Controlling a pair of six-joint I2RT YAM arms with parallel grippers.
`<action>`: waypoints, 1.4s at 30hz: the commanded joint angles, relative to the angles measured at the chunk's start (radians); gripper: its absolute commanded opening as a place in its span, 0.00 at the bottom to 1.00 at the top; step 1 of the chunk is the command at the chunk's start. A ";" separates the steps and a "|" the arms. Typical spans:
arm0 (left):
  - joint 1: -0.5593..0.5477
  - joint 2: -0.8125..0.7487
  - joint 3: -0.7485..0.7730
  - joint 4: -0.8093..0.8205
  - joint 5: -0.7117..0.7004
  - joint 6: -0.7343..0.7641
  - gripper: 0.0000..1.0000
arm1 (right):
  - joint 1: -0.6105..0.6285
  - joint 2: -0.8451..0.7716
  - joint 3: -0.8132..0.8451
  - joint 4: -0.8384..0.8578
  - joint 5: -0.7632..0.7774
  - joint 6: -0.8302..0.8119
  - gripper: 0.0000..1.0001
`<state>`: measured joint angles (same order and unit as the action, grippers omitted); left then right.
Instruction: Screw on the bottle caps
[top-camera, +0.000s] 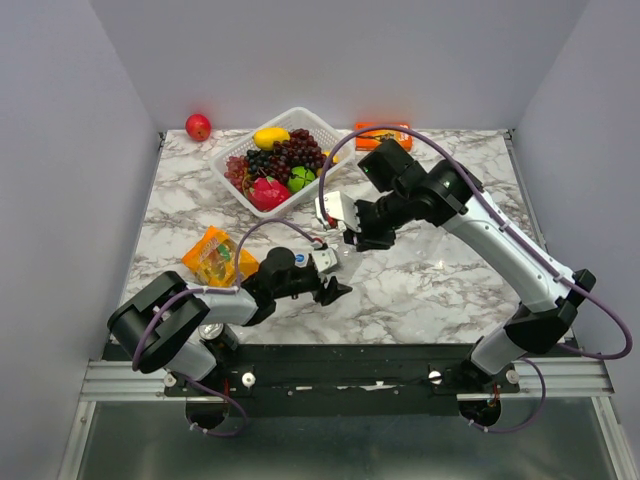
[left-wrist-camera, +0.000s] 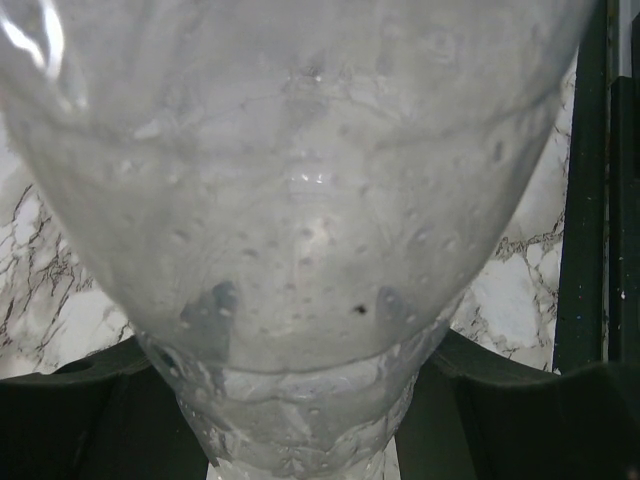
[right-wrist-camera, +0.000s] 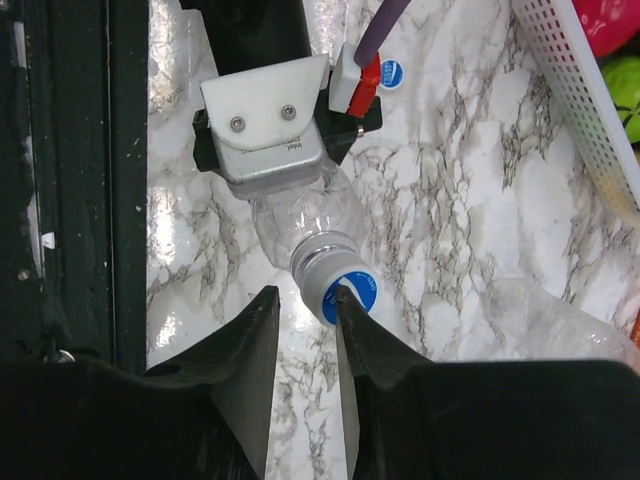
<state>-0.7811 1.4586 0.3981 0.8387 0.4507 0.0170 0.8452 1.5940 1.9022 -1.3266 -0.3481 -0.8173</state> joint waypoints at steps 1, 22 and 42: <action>0.002 -0.030 -0.012 0.074 -0.038 -0.043 0.00 | 0.011 -0.035 -0.043 -0.188 0.052 0.049 0.35; 0.002 -0.035 -0.001 0.017 0.008 0.092 0.00 | 0.011 0.015 0.057 -0.178 0.067 0.058 0.35; 0.000 -0.040 -0.002 0.028 0.036 0.181 0.00 | 0.017 0.040 0.035 -0.163 0.025 0.046 0.29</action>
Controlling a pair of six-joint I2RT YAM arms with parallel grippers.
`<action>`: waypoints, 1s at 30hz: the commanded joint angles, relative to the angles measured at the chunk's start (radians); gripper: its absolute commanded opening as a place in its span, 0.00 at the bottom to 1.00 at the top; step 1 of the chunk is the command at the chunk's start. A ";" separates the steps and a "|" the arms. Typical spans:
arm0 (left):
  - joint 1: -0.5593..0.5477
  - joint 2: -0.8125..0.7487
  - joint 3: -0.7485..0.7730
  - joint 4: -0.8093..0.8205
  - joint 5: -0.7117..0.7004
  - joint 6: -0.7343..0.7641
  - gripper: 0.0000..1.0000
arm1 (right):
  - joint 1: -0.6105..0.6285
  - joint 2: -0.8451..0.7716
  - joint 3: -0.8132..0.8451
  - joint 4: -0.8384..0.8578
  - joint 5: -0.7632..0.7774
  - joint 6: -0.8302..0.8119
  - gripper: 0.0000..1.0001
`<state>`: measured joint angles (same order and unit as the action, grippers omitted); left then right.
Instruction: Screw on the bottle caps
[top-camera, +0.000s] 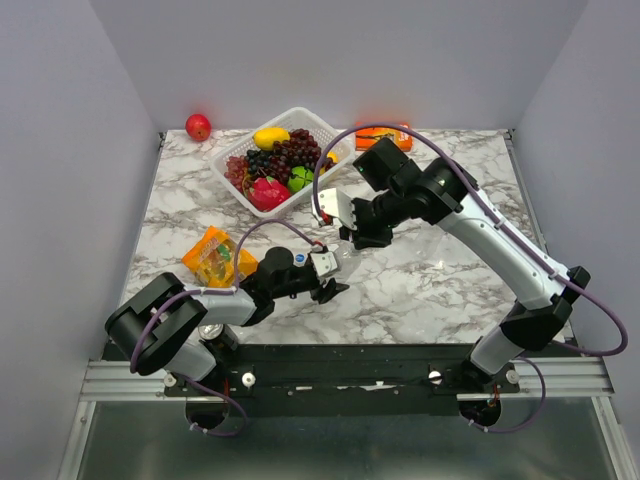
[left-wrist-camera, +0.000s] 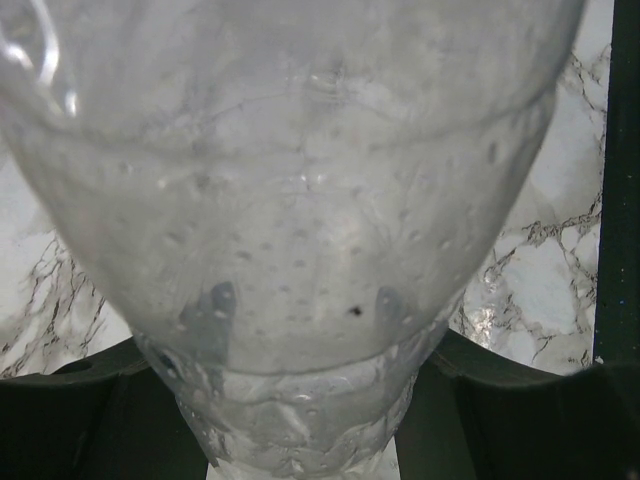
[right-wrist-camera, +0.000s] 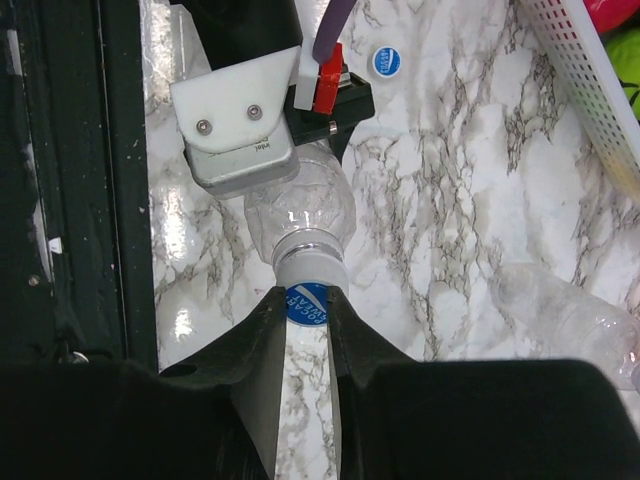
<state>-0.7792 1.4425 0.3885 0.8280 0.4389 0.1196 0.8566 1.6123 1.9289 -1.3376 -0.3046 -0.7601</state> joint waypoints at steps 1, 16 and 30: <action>-0.002 -0.022 0.007 0.042 0.040 0.083 0.00 | 0.005 0.023 0.008 -0.152 -0.019 -0.015 0.29; -0.008 -0.024 -0.002 0.082 -0.006 0.110 0.00 | 0.007 0.061 0.035 -0.186 -0.031 -0.005 0.29; -0.008 -0.028 -0.023 0.063 -0.011 0.066 0.00 | 0.007 0.069 0.168 -0.172 0.002 0.048 0.28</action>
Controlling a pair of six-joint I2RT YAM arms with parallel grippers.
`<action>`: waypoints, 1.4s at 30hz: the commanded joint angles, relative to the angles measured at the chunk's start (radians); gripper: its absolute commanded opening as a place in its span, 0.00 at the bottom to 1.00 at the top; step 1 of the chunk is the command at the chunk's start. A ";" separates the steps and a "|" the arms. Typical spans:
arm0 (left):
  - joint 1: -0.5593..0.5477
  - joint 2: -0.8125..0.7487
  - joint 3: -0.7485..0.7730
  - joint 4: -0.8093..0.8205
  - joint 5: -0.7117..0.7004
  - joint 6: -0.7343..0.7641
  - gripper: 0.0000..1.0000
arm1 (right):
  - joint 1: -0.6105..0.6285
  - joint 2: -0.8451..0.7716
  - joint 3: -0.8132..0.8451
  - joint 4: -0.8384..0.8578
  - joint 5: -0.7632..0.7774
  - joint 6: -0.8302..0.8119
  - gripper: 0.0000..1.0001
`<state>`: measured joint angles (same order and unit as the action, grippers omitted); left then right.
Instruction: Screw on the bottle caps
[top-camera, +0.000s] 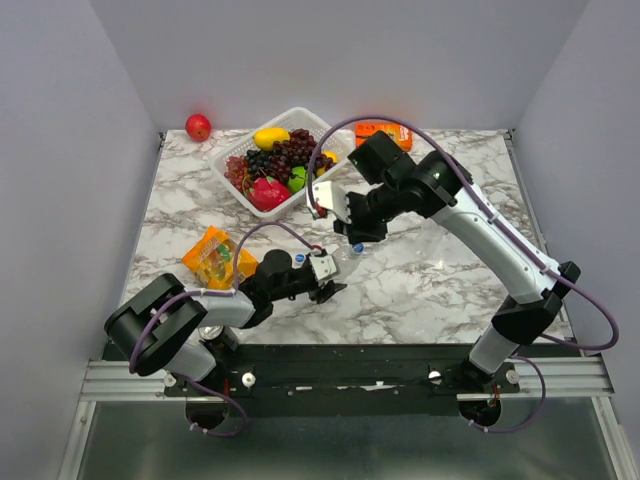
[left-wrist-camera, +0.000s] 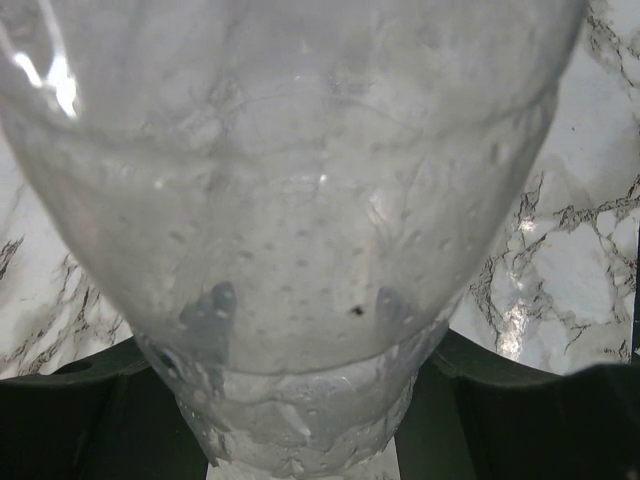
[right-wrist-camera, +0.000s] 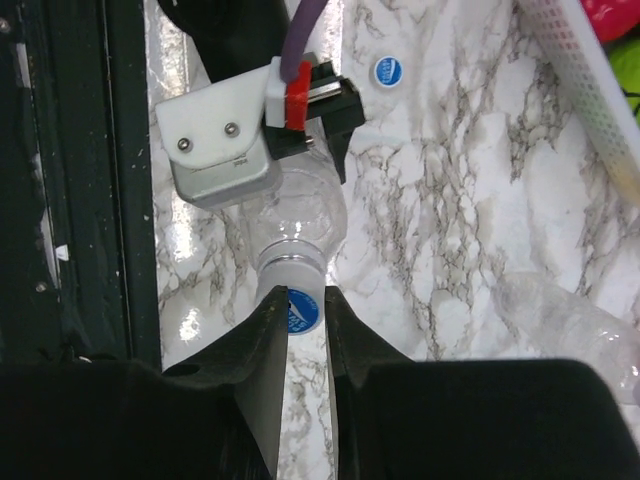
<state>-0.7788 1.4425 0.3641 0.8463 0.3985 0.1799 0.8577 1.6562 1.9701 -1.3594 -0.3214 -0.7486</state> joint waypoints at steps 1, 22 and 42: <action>-0.008 -0.027 0.001 0.021 0.039 0.007 0.00 | 0.006 0.039 0.236 -0.165 0.021 0.052 0.28; 0.003 -0.048 0.027 -0.148 0.134 0.085 0.00 | 0.020 -0.181 -0.154 -0.121 -0.048 -0.342 0.68; 0.006 -0.051 0.029 -0.130 0.140 0.059 0.00 | 0.034 -0.144 -0.243 -0.145 -0.111 -0.426 0.58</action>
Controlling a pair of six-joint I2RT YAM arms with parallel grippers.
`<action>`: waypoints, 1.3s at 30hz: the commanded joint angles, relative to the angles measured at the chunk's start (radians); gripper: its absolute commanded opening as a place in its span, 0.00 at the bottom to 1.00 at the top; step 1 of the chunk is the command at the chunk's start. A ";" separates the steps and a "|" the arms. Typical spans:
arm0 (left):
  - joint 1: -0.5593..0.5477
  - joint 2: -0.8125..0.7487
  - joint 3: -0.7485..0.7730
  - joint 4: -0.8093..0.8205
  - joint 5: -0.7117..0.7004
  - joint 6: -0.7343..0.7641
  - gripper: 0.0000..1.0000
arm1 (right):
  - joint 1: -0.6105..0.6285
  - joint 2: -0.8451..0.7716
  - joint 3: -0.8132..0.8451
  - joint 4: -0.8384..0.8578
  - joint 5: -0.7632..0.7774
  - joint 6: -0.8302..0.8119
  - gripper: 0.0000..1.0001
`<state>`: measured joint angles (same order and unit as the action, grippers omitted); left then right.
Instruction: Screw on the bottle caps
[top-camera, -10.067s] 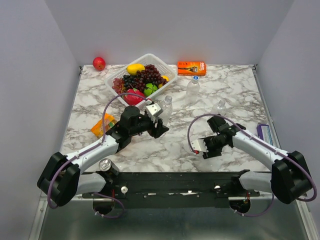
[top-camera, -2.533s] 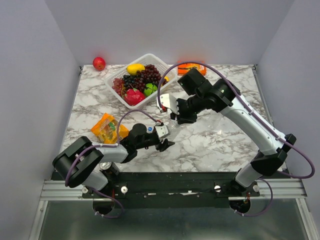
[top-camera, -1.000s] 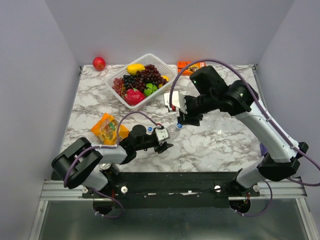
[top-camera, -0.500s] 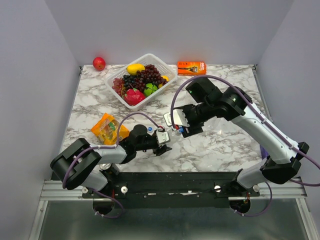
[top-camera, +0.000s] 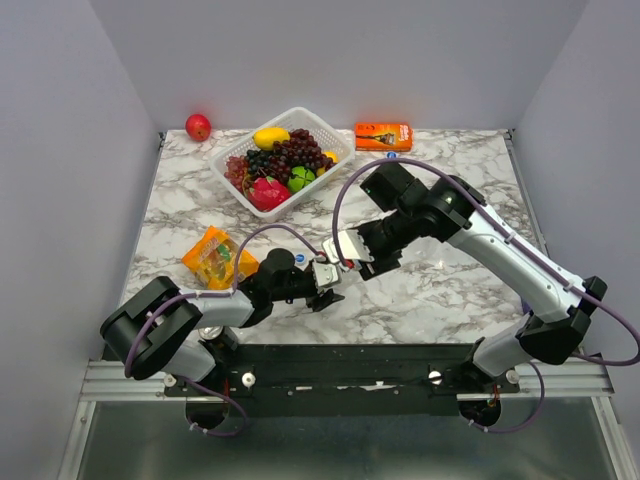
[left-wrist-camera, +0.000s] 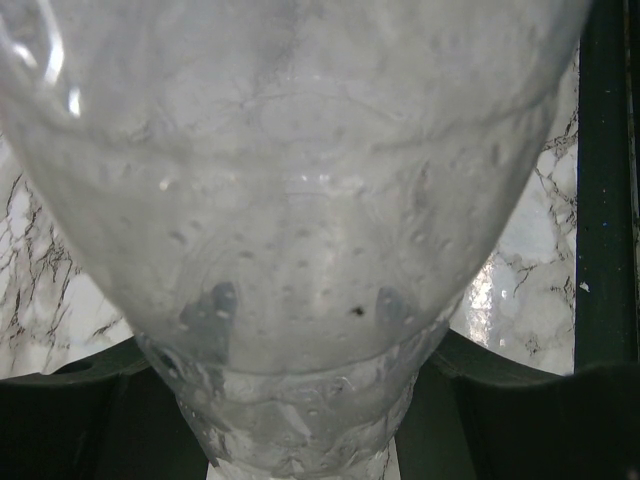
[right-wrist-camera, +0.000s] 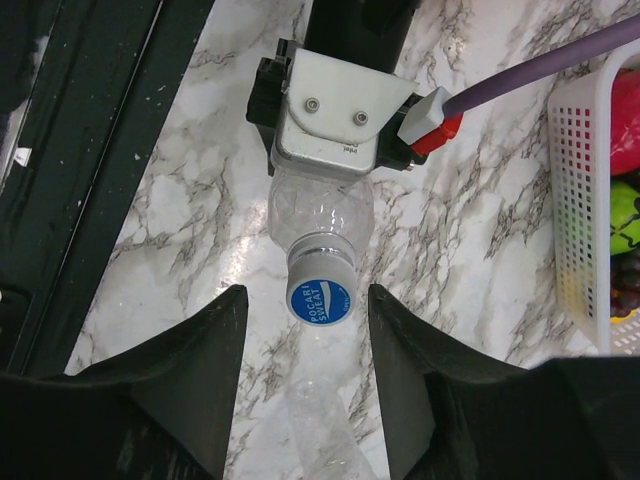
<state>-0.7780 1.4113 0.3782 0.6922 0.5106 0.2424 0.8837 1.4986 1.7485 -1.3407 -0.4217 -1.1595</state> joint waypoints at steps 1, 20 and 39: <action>0.006 -0.020 0.014 0.024 0.028 -0.003 0.00 | 0.008 0.014 -0.026 -0.158 -0.008 -0.016 0.56; 0.008 -0.025 0.010 0.036 0.032 0.017 0.00 | 0.009 0.002 -0.092 -0.048 0.081 0.001 0.46; 0.026 -0.026 0.007 0.087 0.023 -0.112 0.00 | 0.009 -0.001 -0.101 0.032 0.132 0.173 0.34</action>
<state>-0.7540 1.4113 0.3752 0.6743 0.5102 0.1360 0.8841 1.4979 1.6676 -1.2964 -0.3023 -1.0462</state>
